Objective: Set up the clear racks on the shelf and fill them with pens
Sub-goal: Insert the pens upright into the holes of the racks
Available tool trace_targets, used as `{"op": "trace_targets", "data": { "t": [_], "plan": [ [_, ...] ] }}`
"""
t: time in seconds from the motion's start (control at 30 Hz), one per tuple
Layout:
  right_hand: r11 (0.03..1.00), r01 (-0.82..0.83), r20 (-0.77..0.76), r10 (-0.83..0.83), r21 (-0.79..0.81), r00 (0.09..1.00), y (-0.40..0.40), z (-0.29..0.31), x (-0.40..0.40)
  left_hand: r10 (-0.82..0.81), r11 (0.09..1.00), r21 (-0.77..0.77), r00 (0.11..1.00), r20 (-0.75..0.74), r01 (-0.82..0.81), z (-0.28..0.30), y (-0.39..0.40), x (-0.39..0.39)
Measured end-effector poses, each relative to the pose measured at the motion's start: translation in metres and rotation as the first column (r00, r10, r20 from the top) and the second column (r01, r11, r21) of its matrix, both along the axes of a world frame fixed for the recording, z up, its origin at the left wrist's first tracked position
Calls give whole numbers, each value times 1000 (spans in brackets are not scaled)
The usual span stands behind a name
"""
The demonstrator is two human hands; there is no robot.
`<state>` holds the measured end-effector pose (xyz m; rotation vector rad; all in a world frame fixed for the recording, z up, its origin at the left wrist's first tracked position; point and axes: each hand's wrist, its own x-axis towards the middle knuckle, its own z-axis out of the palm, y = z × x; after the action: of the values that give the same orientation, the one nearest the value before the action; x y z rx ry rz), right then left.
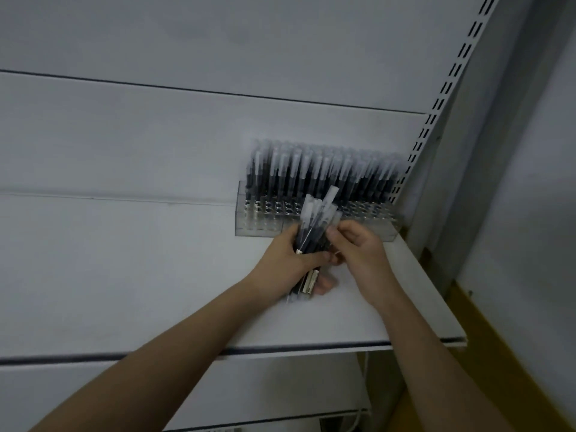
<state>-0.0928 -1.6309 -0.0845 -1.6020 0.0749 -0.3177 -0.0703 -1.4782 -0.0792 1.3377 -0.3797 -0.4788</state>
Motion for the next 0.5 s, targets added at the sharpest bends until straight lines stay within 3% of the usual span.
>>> {"op": "trace_targets", "data": {
  "t": [0.3, 0.5],
  "plan": [
    [998, 26, 26, -27, 55, 999, -8, -3, -3, 224, 955, 168, 967, 125, -243, 10, -13, -20],
    [996, -74, 39, 72, 50, 997, -7, -3, 0, 314, 917, 184, 926, 210, -353, 13, -15, -25]
  ]
}}
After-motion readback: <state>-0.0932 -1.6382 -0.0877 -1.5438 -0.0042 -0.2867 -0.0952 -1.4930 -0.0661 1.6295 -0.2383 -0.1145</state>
